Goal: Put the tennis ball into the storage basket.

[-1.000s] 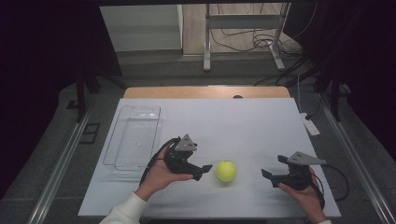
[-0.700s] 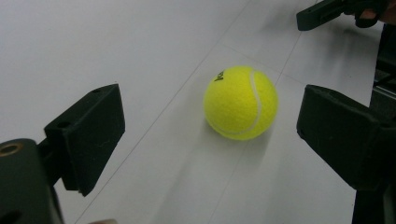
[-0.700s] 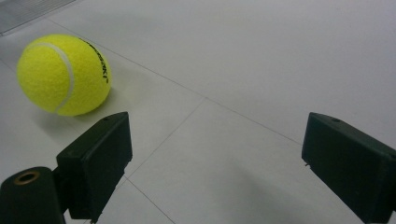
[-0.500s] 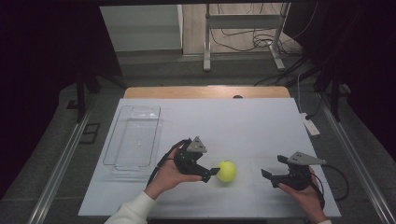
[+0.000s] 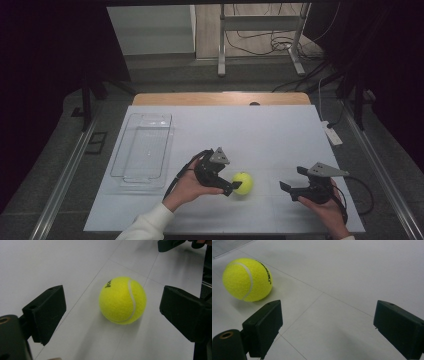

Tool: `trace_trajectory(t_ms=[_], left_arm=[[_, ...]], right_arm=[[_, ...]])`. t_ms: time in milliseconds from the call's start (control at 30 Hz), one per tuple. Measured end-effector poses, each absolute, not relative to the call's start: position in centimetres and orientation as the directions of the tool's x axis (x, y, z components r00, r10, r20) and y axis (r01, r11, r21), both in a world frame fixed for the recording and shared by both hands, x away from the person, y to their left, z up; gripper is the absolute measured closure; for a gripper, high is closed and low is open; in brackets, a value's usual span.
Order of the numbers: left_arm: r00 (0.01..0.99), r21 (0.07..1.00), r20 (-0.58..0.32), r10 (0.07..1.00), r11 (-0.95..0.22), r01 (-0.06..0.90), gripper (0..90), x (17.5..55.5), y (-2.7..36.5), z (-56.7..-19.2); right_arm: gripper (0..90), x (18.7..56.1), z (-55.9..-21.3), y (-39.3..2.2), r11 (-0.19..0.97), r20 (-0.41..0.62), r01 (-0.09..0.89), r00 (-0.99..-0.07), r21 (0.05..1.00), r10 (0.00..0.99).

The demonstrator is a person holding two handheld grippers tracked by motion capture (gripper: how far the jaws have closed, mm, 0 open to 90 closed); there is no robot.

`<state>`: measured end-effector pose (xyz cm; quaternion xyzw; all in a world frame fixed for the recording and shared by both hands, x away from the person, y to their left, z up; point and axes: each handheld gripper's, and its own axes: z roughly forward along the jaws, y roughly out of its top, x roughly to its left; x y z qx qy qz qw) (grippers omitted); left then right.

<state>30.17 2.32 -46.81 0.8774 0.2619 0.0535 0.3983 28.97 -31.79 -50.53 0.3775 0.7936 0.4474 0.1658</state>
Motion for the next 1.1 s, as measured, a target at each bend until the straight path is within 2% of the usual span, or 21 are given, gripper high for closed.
trace_trajectory(t_ms=[600,1100], left_arm=[[0.869,0.676,-0.148,0.473,-0.593,0.438,4.2,31.2,0.1,-48.2],[0.884,0.629,-0.129,0.449,-0.652,0.423,4.5,31.6,-1.8,-49.7]], right_arm=[[9.1,29.0,-50.6,-31.8,0.319,0.072,0.453,-0.658,0.832,0.749],[9.1,29.0,-50.6,-31.8,0.321,0.071,0.453,-0.66,0.832,0.748]])
